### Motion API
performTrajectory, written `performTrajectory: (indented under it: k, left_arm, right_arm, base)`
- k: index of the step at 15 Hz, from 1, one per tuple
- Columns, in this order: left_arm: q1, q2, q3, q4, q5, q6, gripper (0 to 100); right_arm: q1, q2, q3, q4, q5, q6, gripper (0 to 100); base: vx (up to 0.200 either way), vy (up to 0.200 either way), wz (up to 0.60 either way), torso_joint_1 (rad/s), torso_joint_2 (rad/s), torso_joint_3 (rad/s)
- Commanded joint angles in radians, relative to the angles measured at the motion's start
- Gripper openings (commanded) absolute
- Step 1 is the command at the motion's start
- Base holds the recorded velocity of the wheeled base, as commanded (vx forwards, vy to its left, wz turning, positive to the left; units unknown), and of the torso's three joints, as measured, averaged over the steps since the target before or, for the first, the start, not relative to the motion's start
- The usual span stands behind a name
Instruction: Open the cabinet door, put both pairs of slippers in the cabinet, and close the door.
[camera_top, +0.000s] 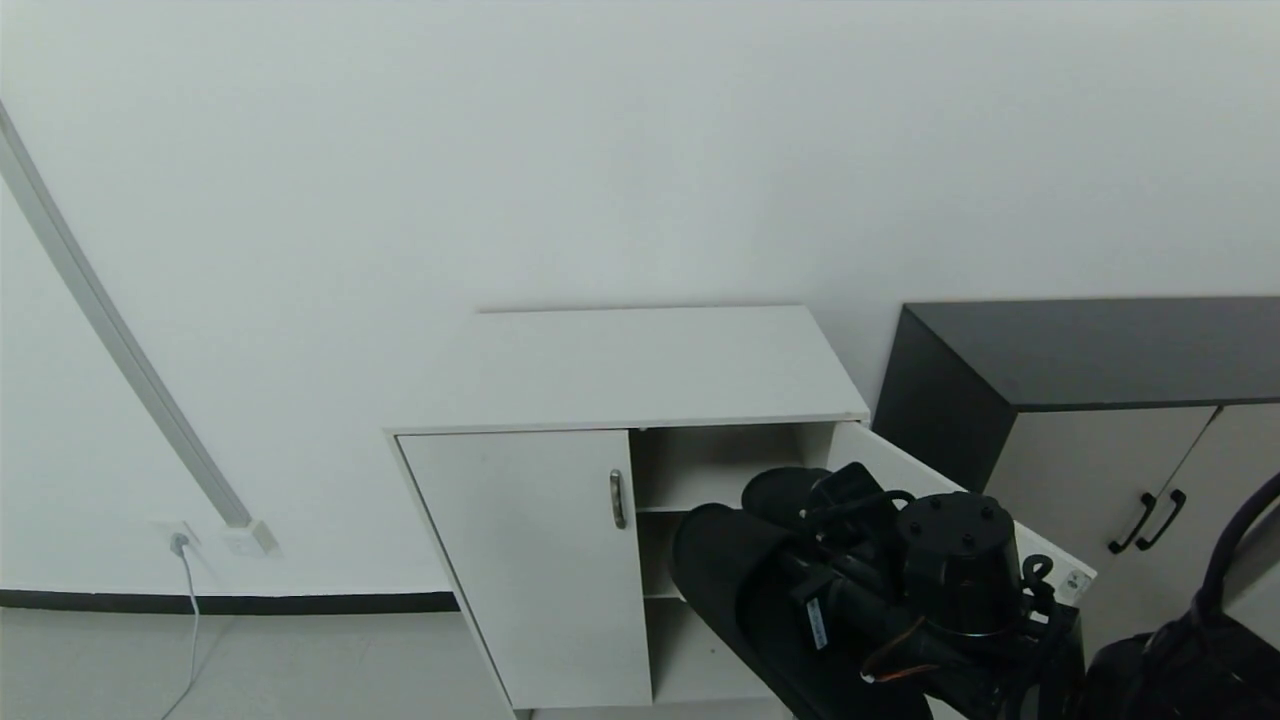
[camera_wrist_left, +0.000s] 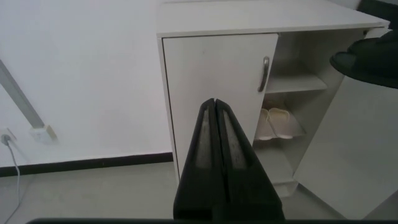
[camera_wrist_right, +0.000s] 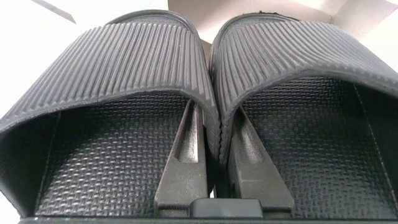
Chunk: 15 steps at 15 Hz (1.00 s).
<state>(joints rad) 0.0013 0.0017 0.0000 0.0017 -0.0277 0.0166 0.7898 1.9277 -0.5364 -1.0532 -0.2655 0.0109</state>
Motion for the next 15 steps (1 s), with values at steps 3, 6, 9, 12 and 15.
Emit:
performTrajectory:
  k: [3, 6, 9, 12, 15]
  left_arm:
    - [0.0, 0.0, 0.0, 0.0, 0.0, 0.0, 0]
    - [0.0, 0.0, 0.0, 0.0, 0.0, 0.0, 0]
    - [0.0, 0.0, 0.0, 0.0, 0.0, 0.0, 0]
    - [0.0, 0.0, 0.0, 0.0, -0.001, 0.0, 0]
    - [0.0, 0.0, 0.0, 0.0, 0.0, 0.0, 0]
  right_arm:
    - [0.002, 0.005, 0.001, -0.001, 0.0, 0.0, 0]
    - [0.002, 0.007, 0.007, -0.002, 0.0, 0.0, 0]
    - [0.002, 0.01, 0.018, -0.033, 0.0, 0.0, 0]
    - [0.003, 0.01, 0.021, -0.036, 0.003, 0.0, 0]
    - [0.008, 0.019, 0.026, -0.036, 0.005, 0.0, 0]
  base:
    - [0.0, 0.0, 0.0, -0.211, 0.49, 0.279]
    - [0.0, 0.0, 0.0, -0.229, 0.55, 0.32]
    - [0.0, 0.0, 0.0, -0.224, 0.54, 0.32]
    - [0.0, 0.0, 0.0, -0.204, 0.52, 0.317]
    - [0.0, 0.0, 0.0, -0.185, 0.51, 0.318]
